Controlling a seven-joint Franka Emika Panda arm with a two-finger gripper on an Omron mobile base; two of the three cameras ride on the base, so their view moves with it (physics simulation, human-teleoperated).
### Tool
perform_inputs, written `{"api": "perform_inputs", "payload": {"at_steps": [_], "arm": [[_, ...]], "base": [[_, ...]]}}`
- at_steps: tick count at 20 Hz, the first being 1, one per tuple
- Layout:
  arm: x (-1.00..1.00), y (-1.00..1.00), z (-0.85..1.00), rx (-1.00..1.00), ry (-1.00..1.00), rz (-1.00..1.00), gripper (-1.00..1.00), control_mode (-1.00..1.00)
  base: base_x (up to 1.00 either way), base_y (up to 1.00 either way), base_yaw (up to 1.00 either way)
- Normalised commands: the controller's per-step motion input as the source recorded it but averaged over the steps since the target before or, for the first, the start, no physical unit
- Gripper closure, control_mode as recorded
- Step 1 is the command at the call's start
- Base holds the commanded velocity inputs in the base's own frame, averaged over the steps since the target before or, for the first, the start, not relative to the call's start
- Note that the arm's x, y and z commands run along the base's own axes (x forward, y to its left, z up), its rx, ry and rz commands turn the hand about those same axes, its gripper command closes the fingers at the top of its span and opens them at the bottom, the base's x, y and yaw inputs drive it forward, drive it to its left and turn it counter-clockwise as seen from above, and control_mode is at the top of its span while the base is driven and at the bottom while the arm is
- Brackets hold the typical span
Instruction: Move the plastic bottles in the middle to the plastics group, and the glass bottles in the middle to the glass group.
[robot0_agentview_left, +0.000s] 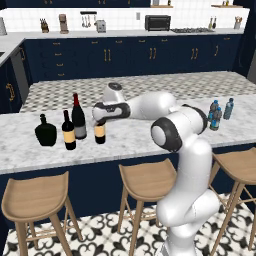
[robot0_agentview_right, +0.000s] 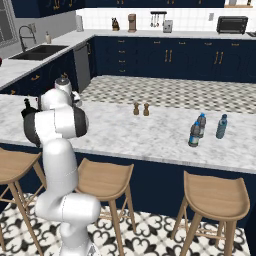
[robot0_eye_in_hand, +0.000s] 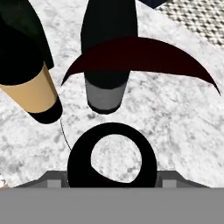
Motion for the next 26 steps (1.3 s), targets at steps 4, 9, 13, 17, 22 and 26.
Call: {"api": "perform_inputs", "payload": {"at_steps": [4,9,13,17,22,26], "arm": [[0.00,0.40,0.00,-0.02,0.00,0.02,1.00,-1.00],[0.00,0.10,0.00,0.00,0.00,0.02,1.00,-1.00],[0.00,0.03,0.00,0.09,0.00,0.02,1.00,-1.00],[0.00,0.08,-0.16,0.05,0.00,0.02,1.00,-1.00],[0.00,0.19,-0.24,0.00,0.00,0.03,1.00,-1.00],[0.00,0.14,-0.39,0.01,0.00,0.03,1.00,-1.00]], "base": [[0.00,0.00,0.00],[0.00,0.00,0.00],[0.00,0.00,0.00],[0.00,0.00,0.00],[0.00,0.00,0.00],[0.00,0.00,0.00]]}}
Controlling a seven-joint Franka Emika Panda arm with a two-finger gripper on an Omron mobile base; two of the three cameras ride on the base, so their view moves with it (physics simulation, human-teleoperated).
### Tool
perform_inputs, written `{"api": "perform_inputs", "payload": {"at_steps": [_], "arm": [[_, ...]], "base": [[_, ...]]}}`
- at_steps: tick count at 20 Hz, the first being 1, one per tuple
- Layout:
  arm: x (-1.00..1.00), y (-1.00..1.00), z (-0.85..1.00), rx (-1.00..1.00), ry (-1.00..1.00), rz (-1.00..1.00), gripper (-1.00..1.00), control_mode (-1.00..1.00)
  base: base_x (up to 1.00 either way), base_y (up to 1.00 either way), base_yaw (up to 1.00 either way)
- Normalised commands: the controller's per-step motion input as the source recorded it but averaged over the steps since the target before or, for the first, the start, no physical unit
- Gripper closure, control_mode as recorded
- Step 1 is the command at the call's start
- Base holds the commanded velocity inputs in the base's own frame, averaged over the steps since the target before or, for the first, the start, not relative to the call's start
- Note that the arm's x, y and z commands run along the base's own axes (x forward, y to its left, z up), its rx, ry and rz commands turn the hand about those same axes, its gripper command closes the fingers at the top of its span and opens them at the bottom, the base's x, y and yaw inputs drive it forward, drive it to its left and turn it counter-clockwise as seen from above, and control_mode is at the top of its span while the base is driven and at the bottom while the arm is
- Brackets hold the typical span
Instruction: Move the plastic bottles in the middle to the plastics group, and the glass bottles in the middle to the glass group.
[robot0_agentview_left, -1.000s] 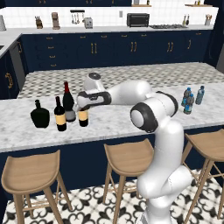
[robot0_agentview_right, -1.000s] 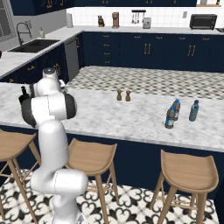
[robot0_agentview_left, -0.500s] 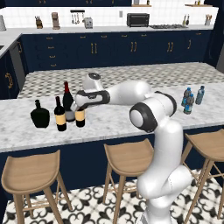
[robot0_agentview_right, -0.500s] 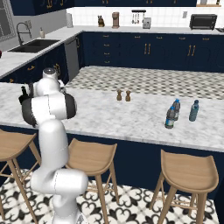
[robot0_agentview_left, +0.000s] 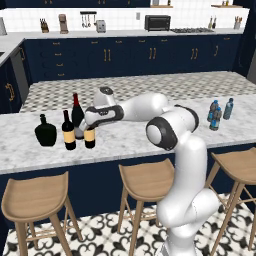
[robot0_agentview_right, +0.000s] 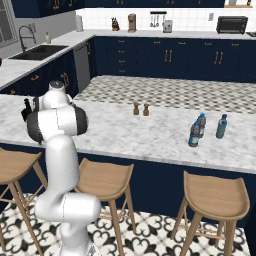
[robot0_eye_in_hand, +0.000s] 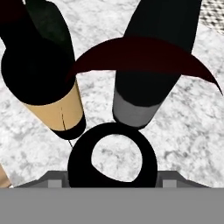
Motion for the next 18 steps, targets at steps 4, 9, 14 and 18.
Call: {"api": "perform_inputs", "payload": {"at_steps": [4,9,14,18], "arm": [[0.00,0.04,-0.51,0.00,0.00,0.03,1.00,-1.00],[0.00,0.03,-0.05,0.00,0.00,0.01,-1.00,-1.00],[0.00,0.00,0.00,0.00,0.00,0.00,-1.00,-1.00],[0.00,0.00,0.02,0.00,0.00,0.00,-1.00,-1.00]], "base": [[0.00,0.00,0.00],[0.00,0.00,0.00],[0.00,0.00,0.00],[0.00,0.00,0.00]]}}
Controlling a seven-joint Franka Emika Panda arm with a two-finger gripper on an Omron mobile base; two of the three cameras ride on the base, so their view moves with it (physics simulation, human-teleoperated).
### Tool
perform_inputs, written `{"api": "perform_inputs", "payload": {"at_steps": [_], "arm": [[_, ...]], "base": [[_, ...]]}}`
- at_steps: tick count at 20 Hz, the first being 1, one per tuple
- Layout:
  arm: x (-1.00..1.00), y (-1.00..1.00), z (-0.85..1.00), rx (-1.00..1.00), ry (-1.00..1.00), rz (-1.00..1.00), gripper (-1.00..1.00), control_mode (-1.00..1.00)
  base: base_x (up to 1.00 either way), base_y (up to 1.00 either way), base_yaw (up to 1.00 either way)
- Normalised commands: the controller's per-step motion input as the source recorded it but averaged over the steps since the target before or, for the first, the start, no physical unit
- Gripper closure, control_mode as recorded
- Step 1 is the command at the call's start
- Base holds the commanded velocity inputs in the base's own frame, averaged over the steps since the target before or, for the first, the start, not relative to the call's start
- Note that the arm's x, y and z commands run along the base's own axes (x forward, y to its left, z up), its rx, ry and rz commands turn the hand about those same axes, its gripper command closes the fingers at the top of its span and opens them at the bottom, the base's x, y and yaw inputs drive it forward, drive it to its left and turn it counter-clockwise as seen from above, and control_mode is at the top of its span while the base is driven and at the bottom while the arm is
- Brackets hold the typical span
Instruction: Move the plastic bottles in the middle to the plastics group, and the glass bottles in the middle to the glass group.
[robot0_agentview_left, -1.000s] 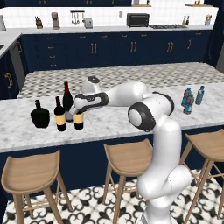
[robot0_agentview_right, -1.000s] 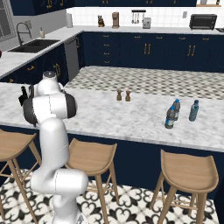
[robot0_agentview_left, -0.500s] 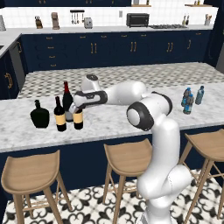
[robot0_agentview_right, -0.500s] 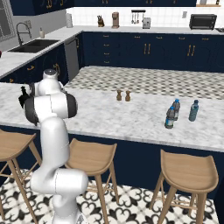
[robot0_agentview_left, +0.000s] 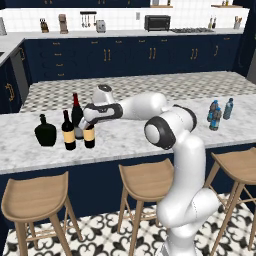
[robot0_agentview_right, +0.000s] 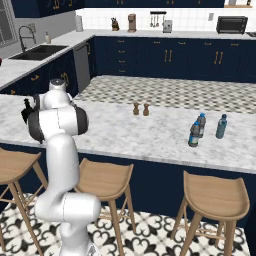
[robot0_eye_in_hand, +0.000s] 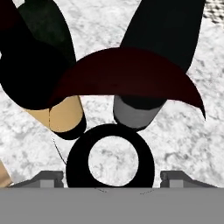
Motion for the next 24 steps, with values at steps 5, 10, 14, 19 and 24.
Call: {"api": "perform_inputs", "payload": {"at_steps": [5,10,14,19,24], "arm": [[0.00,0.00,0.30,0.00,-0.01,0.00,-1.00,-1.00],[0.00,0.00,0.52,0.00,0.00,0.00,-1.00,-1.00],[-0.14,-0.14,0.55,0.00,-0.01,0.00,-1.00,-1.00],[-0.37,-0.44,0.32,0.05,-0.07,-0.04,-1.00,-1.00],[-0.67,-0.60,0.00,0.22,-0.19,-0.01,-1.00,-1.00]], "base": [[0.00,0.00,0.00],[0.00,0.00,0.00],[0.00,0.00,0.00],[0.00,0.00,0.00],[0.00,0.00,0.00]]}}
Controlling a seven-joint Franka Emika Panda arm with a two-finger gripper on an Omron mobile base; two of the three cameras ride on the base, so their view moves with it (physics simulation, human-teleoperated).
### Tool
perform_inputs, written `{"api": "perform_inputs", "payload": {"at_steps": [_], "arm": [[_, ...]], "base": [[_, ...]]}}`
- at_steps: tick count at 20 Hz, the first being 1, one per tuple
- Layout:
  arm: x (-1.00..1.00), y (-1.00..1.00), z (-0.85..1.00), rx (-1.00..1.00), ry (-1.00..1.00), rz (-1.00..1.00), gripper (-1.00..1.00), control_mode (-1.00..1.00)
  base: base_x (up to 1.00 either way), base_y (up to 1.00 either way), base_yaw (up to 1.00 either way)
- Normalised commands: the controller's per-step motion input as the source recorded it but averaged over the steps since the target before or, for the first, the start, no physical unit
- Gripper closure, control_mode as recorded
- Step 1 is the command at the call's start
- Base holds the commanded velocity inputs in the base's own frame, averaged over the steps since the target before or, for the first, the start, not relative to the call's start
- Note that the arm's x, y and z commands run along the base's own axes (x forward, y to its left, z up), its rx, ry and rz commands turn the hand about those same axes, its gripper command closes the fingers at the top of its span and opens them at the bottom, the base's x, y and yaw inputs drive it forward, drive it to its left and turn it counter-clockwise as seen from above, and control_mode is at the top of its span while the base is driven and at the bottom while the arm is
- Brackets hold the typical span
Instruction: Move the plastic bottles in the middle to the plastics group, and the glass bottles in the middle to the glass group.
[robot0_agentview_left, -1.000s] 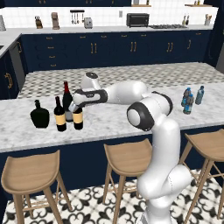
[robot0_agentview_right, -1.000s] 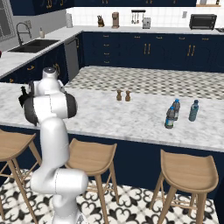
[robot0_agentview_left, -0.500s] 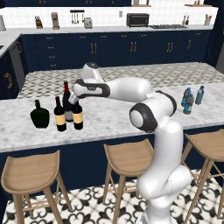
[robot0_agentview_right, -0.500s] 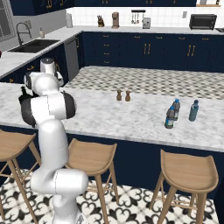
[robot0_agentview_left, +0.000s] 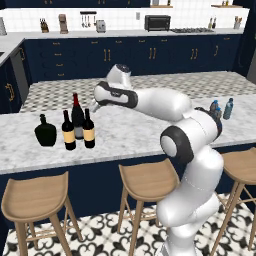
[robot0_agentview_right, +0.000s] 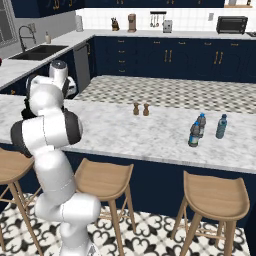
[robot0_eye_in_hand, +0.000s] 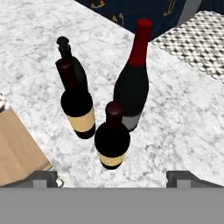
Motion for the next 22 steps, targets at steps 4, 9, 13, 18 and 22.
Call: {"api": "perform_inputs", "payload": {"at_steps": [4,9,13,18,22], "arm": [[-0.72,-0.54,0.00,0.20,-0.17,0.00,-1.00,-1.00],[-0.72,-0.48,0.00,0.18,-0.13,0.00,-1.00,-1.00],[-0.56,-0.28,0.00,0.11,-0.05,0.00,-1.00,-1.00],[-0.47,-0.23,0.03,0.11,-0.08,0.00,-1.00,-1.00],[-0.29,-0.07,0.00,0.02,-0.02,0.00,-1.00,-1.00]], "base": [[0.00,0.00,0.00],[0.00,0.00,0.00],[0.00,0.00,0.00],[0.00,0.00,0.00],[0.00,0.00,0.00]]}}
